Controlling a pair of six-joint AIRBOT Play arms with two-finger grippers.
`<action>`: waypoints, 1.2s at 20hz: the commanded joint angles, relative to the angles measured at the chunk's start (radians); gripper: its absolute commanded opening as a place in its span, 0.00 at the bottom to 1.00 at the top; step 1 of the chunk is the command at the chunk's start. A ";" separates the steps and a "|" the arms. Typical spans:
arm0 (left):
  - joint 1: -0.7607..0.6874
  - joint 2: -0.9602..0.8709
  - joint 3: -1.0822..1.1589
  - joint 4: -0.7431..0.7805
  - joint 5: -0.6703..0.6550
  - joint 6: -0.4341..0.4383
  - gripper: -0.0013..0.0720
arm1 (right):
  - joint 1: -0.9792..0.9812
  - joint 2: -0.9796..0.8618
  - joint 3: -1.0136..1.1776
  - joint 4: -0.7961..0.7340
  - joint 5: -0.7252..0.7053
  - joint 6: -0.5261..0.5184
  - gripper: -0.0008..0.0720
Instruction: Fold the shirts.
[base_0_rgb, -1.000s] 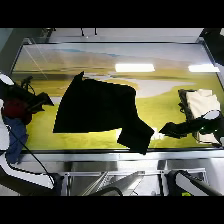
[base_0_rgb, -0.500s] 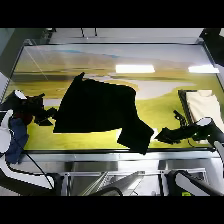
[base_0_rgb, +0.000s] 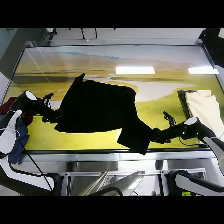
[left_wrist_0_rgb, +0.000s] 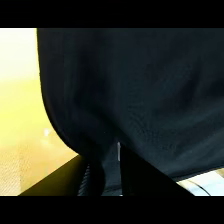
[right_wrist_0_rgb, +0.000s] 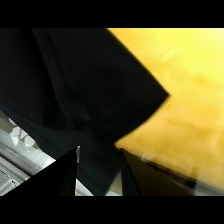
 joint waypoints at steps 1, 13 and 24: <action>-0.002 0.000 0.000 0.006 0.010 0.002 0.31 | 0.035 -0.041 -0.002 0.040 -0.094 -0.035 0.46; 0.010 0.141 0.347 -0.809 -0.430 0.230 0.04 | -0.100 0.197 0.417 0.663 0.287 -0.276 0.04; 0.325 0.592 0.772 -1.474 -0.308 0.393 0.04 | -0.369 0.350 1.250 0.724 0.188 -0.289 0.04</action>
